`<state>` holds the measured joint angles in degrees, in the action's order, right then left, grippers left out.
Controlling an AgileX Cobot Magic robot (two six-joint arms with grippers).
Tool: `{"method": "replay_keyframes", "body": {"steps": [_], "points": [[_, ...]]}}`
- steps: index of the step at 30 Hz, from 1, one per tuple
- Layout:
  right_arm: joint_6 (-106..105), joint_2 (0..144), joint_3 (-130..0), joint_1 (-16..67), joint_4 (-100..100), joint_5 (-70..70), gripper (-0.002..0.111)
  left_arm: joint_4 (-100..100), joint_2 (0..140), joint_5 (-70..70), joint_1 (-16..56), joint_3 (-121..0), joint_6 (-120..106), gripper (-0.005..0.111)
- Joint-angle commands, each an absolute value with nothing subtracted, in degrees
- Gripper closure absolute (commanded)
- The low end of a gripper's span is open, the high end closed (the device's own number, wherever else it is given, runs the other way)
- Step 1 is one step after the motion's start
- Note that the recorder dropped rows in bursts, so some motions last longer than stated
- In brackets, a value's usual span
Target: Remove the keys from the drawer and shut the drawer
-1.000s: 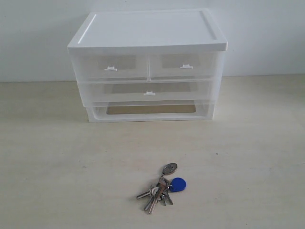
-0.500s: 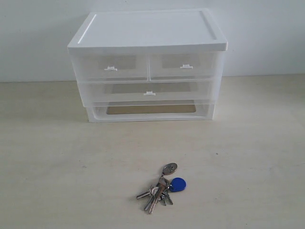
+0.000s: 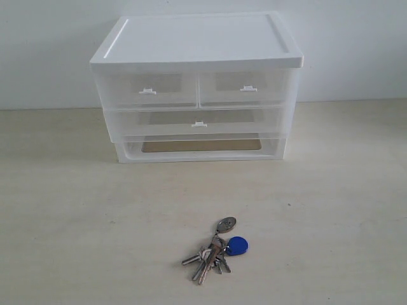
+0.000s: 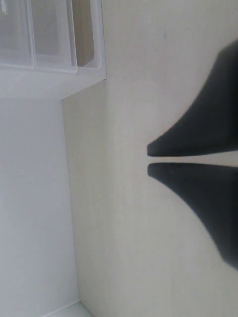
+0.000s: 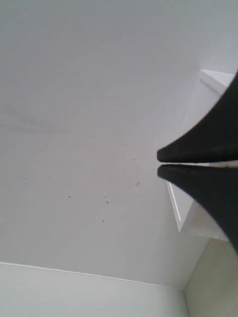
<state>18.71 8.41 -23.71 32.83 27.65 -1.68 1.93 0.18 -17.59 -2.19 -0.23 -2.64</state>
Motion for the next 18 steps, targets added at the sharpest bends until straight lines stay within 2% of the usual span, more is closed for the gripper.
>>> {"method": "replay_keyframes", "body": {"steps": [1,10,14,18], "points": [[5.04,4.49,-19.12,26.63,15.78,-8.06,0.108,1.42,0.00,-17.57,-2.29,0.00,-2.97,0.102],[-0.98,0.00,-9.53,3.62,2.62,-11.66,0.108,1.42,0.00,-17.57,-2.29,0.00,-2.97,0.102],[-0.59,0.00,-3.81,-1.31,2.07,-12.92,0.108,1.42,0.00,-17.57,-2.29,0.00,-2.97,0.102],[-1.45,0.00,0.00,-2.09,2.07,-12.77,0.108,1.42,0.00,-17.57,-2.29,0.00,-2.97,0.102]]}}
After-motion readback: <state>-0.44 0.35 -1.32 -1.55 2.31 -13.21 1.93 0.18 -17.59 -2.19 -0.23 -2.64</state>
